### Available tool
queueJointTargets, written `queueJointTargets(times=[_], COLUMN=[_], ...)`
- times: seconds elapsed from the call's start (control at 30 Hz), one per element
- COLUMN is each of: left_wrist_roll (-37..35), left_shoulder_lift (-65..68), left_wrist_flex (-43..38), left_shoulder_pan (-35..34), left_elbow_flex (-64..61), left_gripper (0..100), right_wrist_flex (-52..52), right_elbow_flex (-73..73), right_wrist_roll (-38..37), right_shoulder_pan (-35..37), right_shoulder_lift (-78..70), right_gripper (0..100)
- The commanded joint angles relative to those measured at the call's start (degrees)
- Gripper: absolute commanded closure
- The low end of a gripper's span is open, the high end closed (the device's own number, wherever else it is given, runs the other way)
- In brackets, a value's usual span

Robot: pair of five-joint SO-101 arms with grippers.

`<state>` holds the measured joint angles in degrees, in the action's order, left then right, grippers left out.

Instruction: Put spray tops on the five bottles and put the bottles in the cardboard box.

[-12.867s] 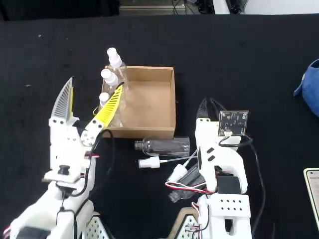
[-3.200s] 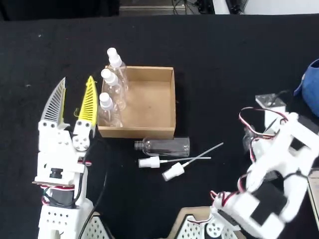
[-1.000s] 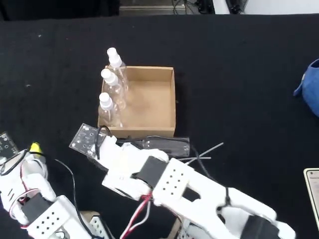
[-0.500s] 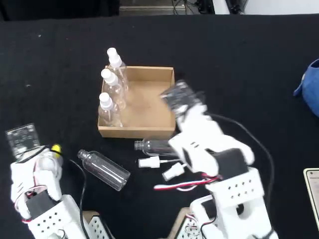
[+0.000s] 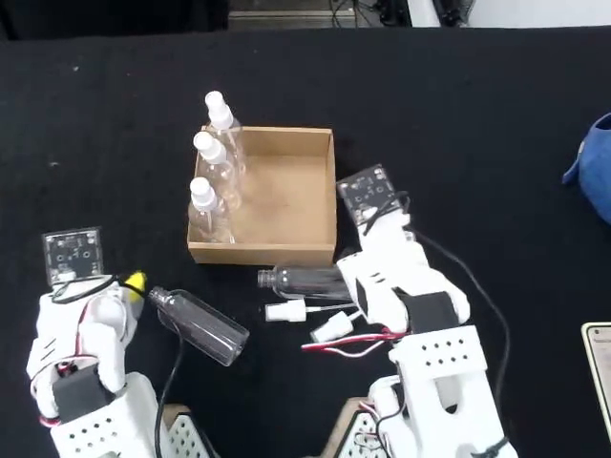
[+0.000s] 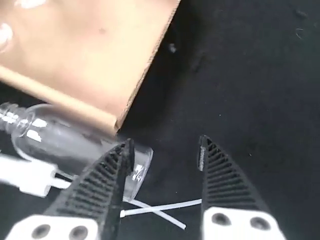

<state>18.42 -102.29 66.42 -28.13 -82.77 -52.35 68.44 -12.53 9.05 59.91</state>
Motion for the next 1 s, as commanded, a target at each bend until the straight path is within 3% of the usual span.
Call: queueJointTargets(times=[0.0,0.27,0.43,0.73,0.97], left_wrist_roll=[0.53,-0.62,-11.25,-24.26,-25.05], left_shoulder_lift=[5.80,27.43,36.31,38.33,38.33], left_wrist_flex=[0.62,0.62,0.26,0.53,0.09], left_shoulder_pan=[3.30,9.36,15.43,25.45,32.31], left_elbow_flex=[5.93,15.52,16.40,15.60,11.38], left_gripper=[83,83,82,82,82], right_wrist_flex=[3.34,3.34,3.34,5.89,5.98], right_elbow_flex=[0.22,0.40,0.48,2.51,2.51], right_wrist_roll=[2.29,2.20,2.20,2.11,2.11], right_shoulder_pan=[-1.41,-1.41,-1.41,-1.41,-1.41], right_shoulder_lift=[1.45,1.19,1.19,1.54,1.54], right_gripper=[82.1,82.1,82.1,82.1,82.1])
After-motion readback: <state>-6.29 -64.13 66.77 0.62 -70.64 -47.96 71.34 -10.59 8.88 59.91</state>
